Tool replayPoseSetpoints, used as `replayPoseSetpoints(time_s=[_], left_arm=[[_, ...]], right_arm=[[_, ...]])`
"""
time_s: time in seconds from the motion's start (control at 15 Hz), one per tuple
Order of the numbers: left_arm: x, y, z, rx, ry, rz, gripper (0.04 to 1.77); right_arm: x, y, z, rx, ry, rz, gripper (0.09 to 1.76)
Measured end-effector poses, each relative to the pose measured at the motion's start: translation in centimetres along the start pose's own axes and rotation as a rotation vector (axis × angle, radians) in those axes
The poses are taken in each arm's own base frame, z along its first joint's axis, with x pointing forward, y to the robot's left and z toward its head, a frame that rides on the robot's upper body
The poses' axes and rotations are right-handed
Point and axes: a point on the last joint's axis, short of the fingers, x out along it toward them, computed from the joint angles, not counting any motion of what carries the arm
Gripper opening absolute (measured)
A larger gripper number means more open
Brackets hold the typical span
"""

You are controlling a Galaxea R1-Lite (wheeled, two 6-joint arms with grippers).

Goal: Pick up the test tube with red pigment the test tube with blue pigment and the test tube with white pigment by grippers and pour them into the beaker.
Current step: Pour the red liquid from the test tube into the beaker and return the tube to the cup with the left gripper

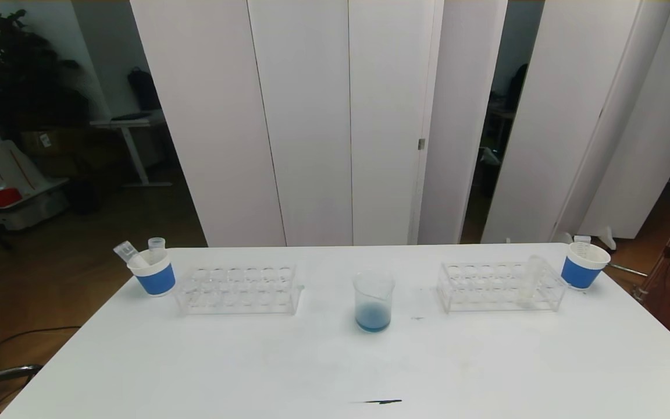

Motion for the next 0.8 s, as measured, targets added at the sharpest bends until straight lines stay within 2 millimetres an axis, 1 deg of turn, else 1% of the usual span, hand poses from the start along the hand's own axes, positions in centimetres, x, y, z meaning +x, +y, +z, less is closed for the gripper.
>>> replayPoseSetpoints(time_s=[0.8], left_arm=[[0.0, 0.0, -0.01, 0.0, 0.0, 0.0, 1.74]], right_arm=[[0.0, 0.0, -0.01, -0.001, 0.001, 0.002, 1.75]])
